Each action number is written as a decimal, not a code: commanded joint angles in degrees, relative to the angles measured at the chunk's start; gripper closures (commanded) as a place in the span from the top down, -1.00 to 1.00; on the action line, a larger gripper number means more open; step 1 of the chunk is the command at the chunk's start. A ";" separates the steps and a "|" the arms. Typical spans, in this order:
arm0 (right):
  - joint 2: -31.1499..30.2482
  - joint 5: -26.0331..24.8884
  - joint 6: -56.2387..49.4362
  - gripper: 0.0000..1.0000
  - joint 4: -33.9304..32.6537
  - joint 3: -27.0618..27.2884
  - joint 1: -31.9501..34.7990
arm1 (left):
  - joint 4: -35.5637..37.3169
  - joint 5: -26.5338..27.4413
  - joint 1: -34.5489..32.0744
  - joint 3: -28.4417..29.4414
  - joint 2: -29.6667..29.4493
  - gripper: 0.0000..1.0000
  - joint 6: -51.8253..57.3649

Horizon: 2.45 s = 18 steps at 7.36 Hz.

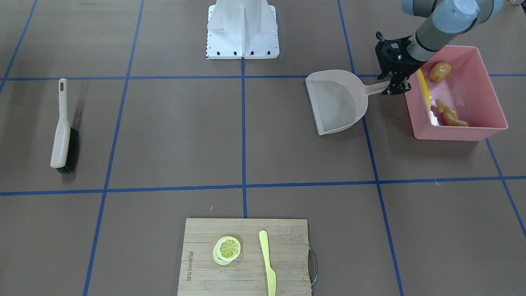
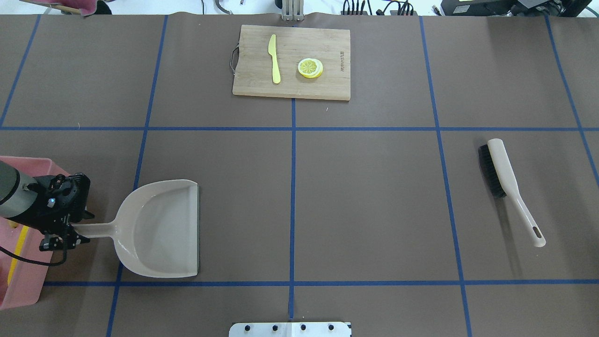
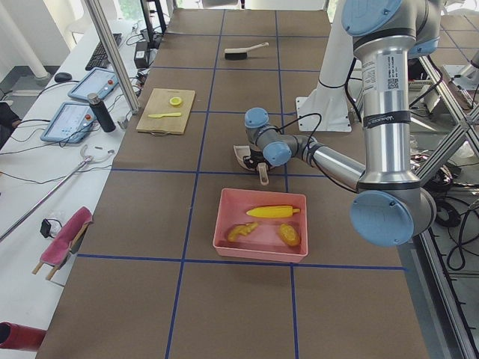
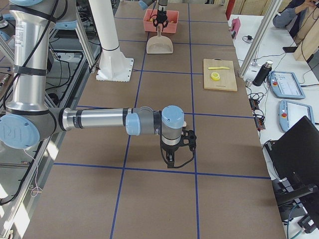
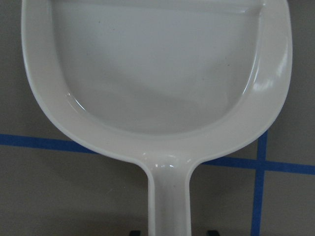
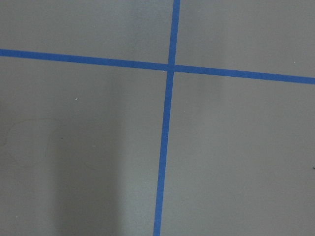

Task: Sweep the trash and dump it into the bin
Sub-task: 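Release the dustpan handle and lift the left gripper away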

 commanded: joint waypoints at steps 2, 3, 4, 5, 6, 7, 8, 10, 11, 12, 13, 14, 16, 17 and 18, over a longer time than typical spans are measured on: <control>-0.08 -0.03 0.03 1.00 0.00 0.00 0.00 | -0.51 0.93 -0.83 -3.08 0.27 0.96 -0.42; 0.00 -0.03 0.03 1.00 0.00 0.00 0.00 | -0.59 -0.20 -2.05 -3.62 0.36 0.96 -7.04; 0.00 -0.03 0.21 1.00 0.00 0.00 0.00 | -0.33 -0.65 -3.46 -5.54 0.79 0.96 -14.06; 0.00 -0.03 0.21 1.00 0.00 0.00 0.00 | -0.07 -0.74 -6.86 -5.91 0.88 0.96 -18.40; 0.00 -0.03 0.21 1.00 0.00 0.00 0.00 | 0.37 -0.83 -11.60 -6.35 0.97 0.96 -22.53; 0.00 -0.03 0.29 1.00 0.00 0.00 0.00 | 5.77 -6.66 -18.69 -6.53 0.45 0.96 -28.05; 0.00 -0.03 0.30 1.00 0.00 0.00 0.00 | 14.35 -17.59 -26.85 -5.57 -2.16 0.96 -30.89; 0.00 -0.03 0.30 1.00 0.00 0.00 0.00 | 30.44 -18.06 -38.83 -2.33 -5.08 0.96 -31.19; -0.08 -0.03 0.30 1.00 0.00 0.00 0.00 | 33.30 -18.05 -42.63 2.04 -6.57 0.96 -30.84; 0.00 -0.03 0.38 1.00 0.00 0.00 0.00 | 33.77 -18.05 -44.93 5.91 -5.98 0.96 -30.83; -0.08 -0.03 0.30 1.00 0.00 -0.09 0.00 | 34.56 -18.23 -48.35 8.65 -5.53 0.97 -30.92; 0.00 -0.03 0.30 1.00 0.00 -0.09 0.00 | 37.17 -18.14 -48.82 9.03 -5.44 0.97 -30.75; 0.00 -0.12 0.38 1.00 0.00 -0.09 0.00 | 37.65 -18.85 -50.58 10.34 1.05 0.97 -30.66; 0.00 -0.12 0.38 1.00 0.00 -0.09 0.00 | 37.55 -18.32 -50.67 12.52 0.71 0.97 -30.74; 0.00 -0.12 0.38 1.00 0.00 -0.09 0.00 | 37.64 -18.49 -50.84 13.50 1.06 0.97 -31.01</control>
